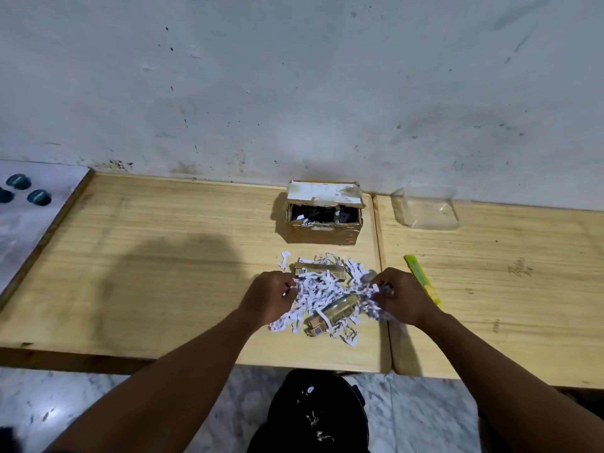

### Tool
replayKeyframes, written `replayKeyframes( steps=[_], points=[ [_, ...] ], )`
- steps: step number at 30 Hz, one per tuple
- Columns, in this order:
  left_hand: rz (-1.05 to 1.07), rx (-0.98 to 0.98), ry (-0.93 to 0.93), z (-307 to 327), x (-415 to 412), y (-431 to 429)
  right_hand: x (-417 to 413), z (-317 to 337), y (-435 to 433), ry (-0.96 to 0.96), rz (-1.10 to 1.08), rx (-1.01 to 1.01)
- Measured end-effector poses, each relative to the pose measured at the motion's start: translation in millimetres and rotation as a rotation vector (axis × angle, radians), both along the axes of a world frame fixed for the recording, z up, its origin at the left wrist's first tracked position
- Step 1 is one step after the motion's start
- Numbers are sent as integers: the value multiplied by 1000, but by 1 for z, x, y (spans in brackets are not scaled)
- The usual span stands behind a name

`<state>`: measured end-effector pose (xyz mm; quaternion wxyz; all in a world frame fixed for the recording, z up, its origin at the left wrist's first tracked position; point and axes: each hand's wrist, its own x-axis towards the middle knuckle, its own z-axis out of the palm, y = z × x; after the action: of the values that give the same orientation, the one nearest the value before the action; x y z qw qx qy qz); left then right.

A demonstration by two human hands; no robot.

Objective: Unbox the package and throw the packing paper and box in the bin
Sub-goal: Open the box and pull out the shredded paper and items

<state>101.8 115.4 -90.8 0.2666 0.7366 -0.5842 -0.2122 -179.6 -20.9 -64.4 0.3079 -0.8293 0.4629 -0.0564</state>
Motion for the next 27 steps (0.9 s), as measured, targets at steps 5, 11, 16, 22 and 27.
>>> replayKeyframes(
  steps=[5,11,16,22,27],
  points=[
    [136,-21,-207,3,2,2,8,10,-3,103,-5,-142],
    [-403,-108,-440,11,-34,-7,47,16,26,-11,347,-177],
    [-569,-20,-618,0,-23,-7,46,7,27,143,430,-53],
    [-450,-110,-590,-7,19,8,18,6,15,270,287,-102],
    [-180,-132,-502,-3,23,14,14,4,9,401,180,-192]
  ],
)
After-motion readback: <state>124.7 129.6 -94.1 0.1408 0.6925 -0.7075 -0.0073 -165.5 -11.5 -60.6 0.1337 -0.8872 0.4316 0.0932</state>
